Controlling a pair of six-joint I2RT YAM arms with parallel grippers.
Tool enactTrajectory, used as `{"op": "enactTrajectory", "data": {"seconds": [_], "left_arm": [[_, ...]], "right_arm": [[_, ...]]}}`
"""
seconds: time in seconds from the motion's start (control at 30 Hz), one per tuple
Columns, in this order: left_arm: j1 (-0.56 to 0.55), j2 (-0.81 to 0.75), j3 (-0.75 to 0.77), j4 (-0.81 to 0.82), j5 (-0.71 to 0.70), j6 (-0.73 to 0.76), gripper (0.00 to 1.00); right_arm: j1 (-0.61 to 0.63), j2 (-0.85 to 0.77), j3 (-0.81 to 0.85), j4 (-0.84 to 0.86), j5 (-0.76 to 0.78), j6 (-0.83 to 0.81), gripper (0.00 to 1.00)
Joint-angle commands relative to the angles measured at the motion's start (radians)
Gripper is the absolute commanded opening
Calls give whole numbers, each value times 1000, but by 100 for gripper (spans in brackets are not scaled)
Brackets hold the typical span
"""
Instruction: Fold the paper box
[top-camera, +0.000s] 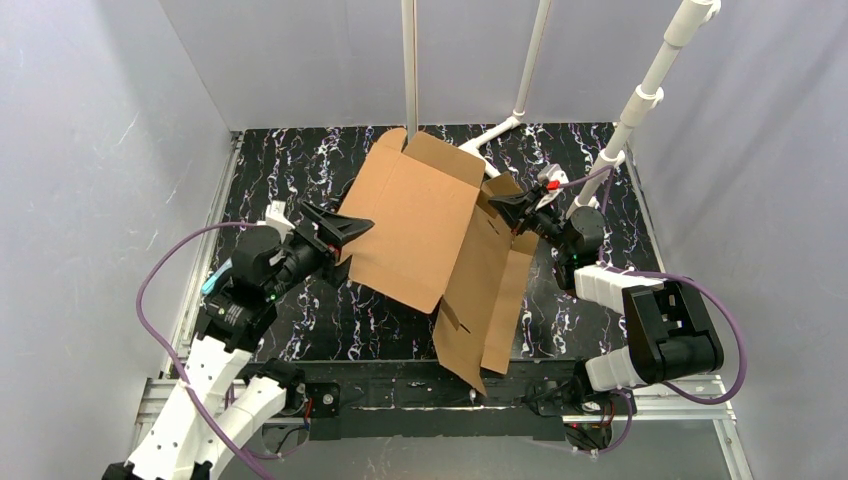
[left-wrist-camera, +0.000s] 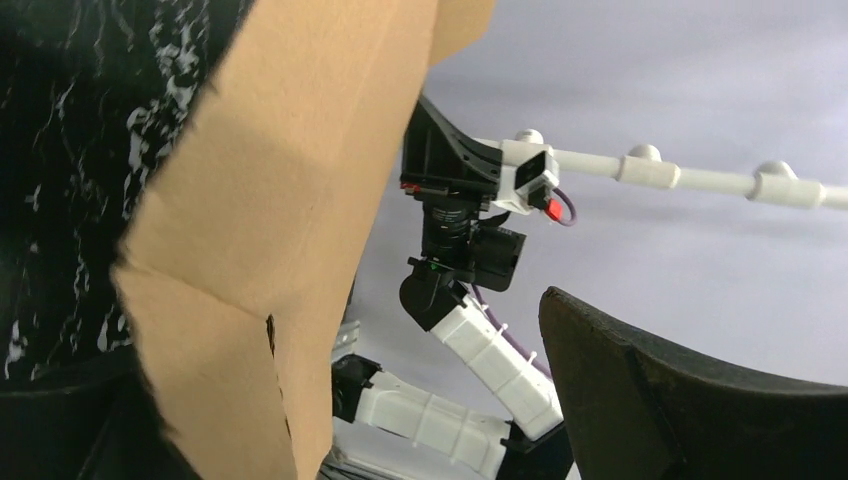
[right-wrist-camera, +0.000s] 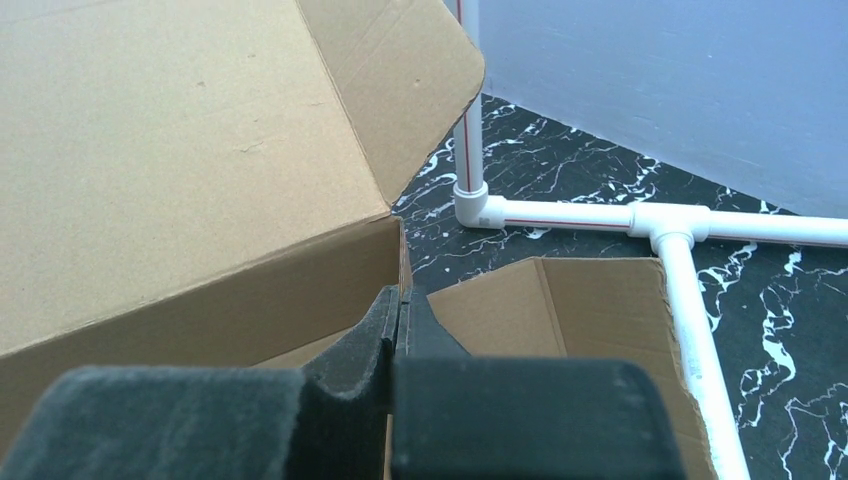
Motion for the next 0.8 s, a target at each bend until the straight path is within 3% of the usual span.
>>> {"op": "enactTrajectory", "data": {"seconds": [0.0, 0.27, 0.37, 0.53, 0.7, 0.77], "left_arm": [[-39, 53, 97, -197, -80, -91, 98], [-137, 97, 96, -189, -185, -111, 98], [-175, 139, 76, -110, -211, -113, 87], [-206, 185, 58, -2, -294, -61, 83], [-211, 174, 2, 138, -366, 62, 66], [-212, 163, -34, 196, -381, 87, 55]], "right_arm": [[-4, 8, 48, -1, 70, 6, 1], [19, 35, 67, -33, 98, 24, 1], [25, 37, 69, -38, 96, 21, 1], [25, 37, 65, -41, 74, 14, 1], [26, 37, 64, -36, 58, 17, 1], [26, 38, 66, -30, 52, 24, 1]]}}
